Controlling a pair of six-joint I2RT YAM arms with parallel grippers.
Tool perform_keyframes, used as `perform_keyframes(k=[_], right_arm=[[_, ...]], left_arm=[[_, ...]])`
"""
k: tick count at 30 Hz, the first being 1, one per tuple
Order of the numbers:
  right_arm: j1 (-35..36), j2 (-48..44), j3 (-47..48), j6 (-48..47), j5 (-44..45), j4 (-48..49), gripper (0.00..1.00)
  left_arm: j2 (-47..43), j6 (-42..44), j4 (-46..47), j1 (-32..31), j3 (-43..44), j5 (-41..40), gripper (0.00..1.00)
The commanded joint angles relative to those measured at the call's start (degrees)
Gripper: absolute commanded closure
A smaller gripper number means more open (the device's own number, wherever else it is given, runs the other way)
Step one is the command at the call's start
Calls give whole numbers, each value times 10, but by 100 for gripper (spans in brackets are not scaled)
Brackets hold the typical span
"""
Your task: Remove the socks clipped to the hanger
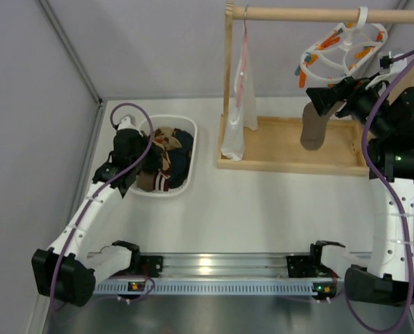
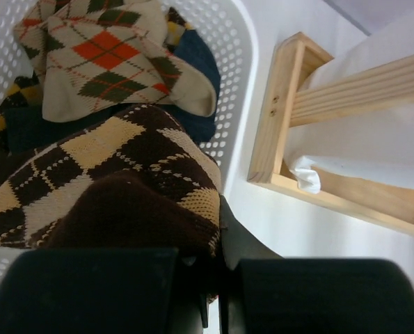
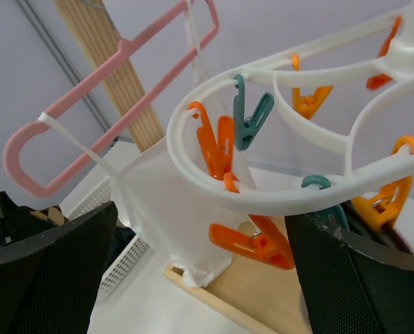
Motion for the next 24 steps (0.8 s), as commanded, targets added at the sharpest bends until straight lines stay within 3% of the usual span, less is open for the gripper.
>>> perform_keyframes(k=[1,8,16,18,20,23,24], right_arm=[[-2,-20,29,-59,-12,2,1],[-2,-38,25,-92,65,-42,1],[-1,-55,4,-90,-51,-66,0],[-2,-63,-4,-84,-67,-65,1],[-2,-74,-18,-72,-84,-51,1],[-2,-88,-37,-44,-142,-18,0],[-2,-92,-42,-34,-156,-4,1]], left_arm=[[20,0,8,35,-19,90,100],[77,-6,18,51,-41,65,99],[117,-13,40,55,-59,58,73],[108,-13,41,55,-66,50,62],[86,-13,41,55,-70,25,43],[71,-7,40,55,-71,24,22],[68,-4,40,55,-68,33,9]])
